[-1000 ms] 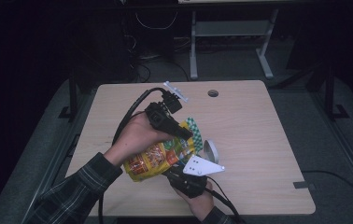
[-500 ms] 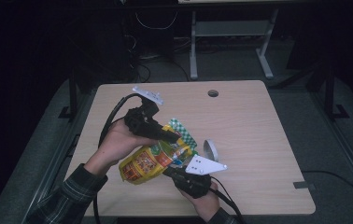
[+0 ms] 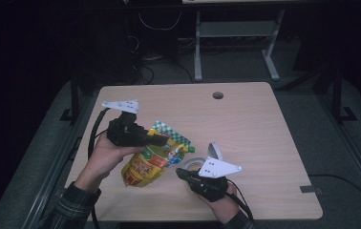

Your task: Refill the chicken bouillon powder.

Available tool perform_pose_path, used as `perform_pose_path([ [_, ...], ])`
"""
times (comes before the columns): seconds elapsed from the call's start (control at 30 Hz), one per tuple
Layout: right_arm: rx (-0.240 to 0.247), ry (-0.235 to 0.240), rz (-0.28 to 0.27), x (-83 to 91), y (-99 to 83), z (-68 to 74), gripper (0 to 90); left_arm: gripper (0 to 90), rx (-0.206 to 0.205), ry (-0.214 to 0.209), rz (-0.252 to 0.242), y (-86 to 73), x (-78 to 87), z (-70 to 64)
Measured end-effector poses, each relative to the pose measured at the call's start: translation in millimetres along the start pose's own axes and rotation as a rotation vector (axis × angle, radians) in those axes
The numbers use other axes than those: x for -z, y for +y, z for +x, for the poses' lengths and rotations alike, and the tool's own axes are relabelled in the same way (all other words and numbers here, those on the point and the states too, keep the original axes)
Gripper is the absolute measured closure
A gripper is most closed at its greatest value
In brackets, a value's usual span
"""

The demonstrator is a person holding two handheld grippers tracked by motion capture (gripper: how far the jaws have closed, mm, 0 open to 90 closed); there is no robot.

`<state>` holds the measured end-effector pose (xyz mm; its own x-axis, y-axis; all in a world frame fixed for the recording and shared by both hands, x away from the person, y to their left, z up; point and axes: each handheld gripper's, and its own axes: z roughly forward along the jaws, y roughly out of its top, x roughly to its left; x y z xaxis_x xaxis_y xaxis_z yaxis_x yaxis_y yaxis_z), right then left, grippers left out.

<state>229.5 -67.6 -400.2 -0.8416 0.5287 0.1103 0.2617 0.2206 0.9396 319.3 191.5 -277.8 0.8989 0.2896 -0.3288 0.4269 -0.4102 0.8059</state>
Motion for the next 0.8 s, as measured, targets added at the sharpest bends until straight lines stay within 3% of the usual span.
perform_pose_path([
  [0.27,0.035,0.035,0.039,21.9,0.9,-10.7,90.0,90.0,0.004,0.064,-0.130,-20.8,17.2,10.6],
  [0.6,0.035,0.068,0.056,55.0,-9.0,-25.6,90.0,90.0,-0.002,0.167,-0.260,-38.7,28.2,31.8],
  [0.8,0.028,0.070,0.069,68.2,-19.0,-30.5,90.0,90.0,-0.006,0.232,-0.300,-47.4,30.6,50.4],
])
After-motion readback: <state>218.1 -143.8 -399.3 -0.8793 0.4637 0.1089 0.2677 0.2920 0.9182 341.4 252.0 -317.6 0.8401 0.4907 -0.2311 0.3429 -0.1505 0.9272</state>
